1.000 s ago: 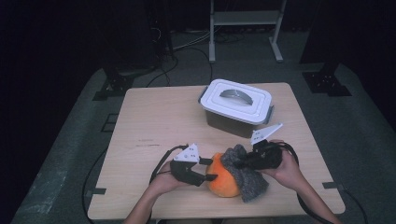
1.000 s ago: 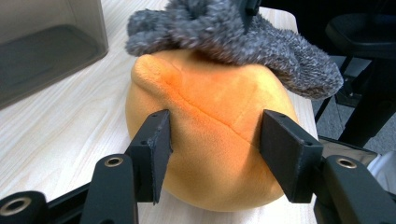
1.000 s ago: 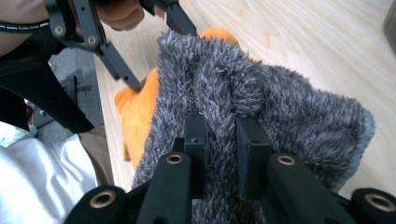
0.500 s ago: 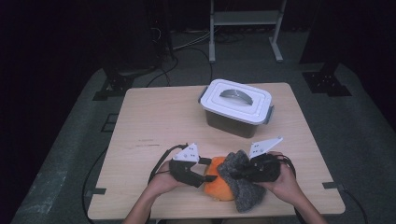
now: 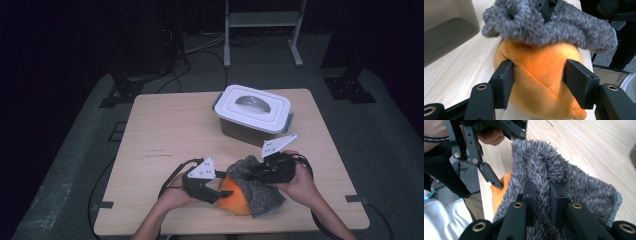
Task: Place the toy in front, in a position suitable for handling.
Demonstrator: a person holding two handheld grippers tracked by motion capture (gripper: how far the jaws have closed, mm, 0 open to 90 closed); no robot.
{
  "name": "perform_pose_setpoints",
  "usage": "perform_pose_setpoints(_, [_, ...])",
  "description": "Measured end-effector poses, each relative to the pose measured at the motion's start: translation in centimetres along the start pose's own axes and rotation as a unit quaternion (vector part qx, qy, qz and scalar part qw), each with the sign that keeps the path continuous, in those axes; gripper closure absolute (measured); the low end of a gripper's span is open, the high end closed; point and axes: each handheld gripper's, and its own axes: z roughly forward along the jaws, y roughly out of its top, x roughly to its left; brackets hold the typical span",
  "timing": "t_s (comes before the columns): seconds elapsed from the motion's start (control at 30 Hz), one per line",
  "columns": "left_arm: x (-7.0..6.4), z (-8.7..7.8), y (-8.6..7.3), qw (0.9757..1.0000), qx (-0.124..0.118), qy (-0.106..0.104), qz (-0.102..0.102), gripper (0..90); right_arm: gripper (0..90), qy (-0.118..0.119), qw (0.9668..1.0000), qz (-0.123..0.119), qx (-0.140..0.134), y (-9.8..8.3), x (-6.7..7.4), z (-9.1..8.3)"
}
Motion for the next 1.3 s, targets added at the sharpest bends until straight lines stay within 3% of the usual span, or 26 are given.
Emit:
perform_pose_setpoints(0.2, [0.3, -0.1, -0.3, 1.0, 0.003, -0.005, -0.005, 40.6, 76.4, 0.003, 0.9992, 0.04, -0.005, -2.8, -1.3, -0.9])
perform_pose_setpoints(0.3, [0.5, -0.2, -0.2, 0.9997, 0.002, -0.018, -0.015, 37.7, 76.1, 0.008, 0.9986, 0.051, -0.01, -3.9, -1.5, -1.2])
perform_pose_setpoints(0.43, [0.7, -0.1, 0.4, 0.9989, 0.014, -0.02, -0.039, 18.5, 75.7, 0.016, 0.9984, 0.051, -0.016, -4.4, -0.9, -0.8])
perform_pose_setpoints(0.57, [0.7, 0.3, 0.9, 0.9985, 0.012, -0.022, -0.048, 14.9, 75.9, 0.024, 0.9989, 0.035, -0.02, -4.3, 0.4, -0.1])
perform_pose_setpoints(0.63, [0.5, 0.9, 1.0, 0.9984, 0.025, -0.026, -0.044, 16.1, 75.9, 0.026, 0.9991, 0.027, -0.021, -4.2, 0.9, 0.0])
perform_pose_setpoints(0.7, [0.4, 1.2, 1.0, 0.9988, 0.027, -0.022, -0.034, 24.6, 75.9, 0.02, 0.9994, 0.022, -0.016, -4.1, 1.1, -0.1])
perform_pose_setpoints(0.8, [0.7, 0.9, 1.2, 0.999, 0.018, -0.027, -0.03, 36.0, 76.0, 0.02, 0.9993, 0.025, -0.021, -4.3, 0.8, -0.4])
perform_pose_setpoints(0.97, [0.9, 0.7, 1.5, 0.9997, -0.008, -0.022, -0.008, 44.5, 76.3, 0.017, 0.9983, 0.033, -0.046, -4.0, -0.1, -1.7])
perform_pose_setpoints(1.07, [1.2, 0.7, 1.8, 0.9996, -0.022, -0.008, 0.016, 46.4, 76.4, 0.009, 0.9971, 0.042, -0.063, -3.4, -1.0, -2.6])
perform_pose_setpoints(1.17, [1.8, 0.7, 2.1, 0.9994, -0.018, 0.003, 0.03, 46.9, 76.3, 0.003, 0.9965, 0.049, -0.068, -2.7, -2.1, -2.7])
perform_pose_setpoints(1.23, [2.1, 0.7, 1.9, 0.9994, -0.017, 0.002, 0.029, 46.1, 76.3, 0.004, 0.9965, 0.055, -0.063, -2.5, -2.8, -2.1])
perform_pose_setpoints(1.3, [2.2, 0.6, 1.6, 0.9998, -0.013, -0.004, 0.013, 42.0, 76.3, 0.012, 0.9968, 0.061, -0.05, -2.5, -3.3, -1.2])
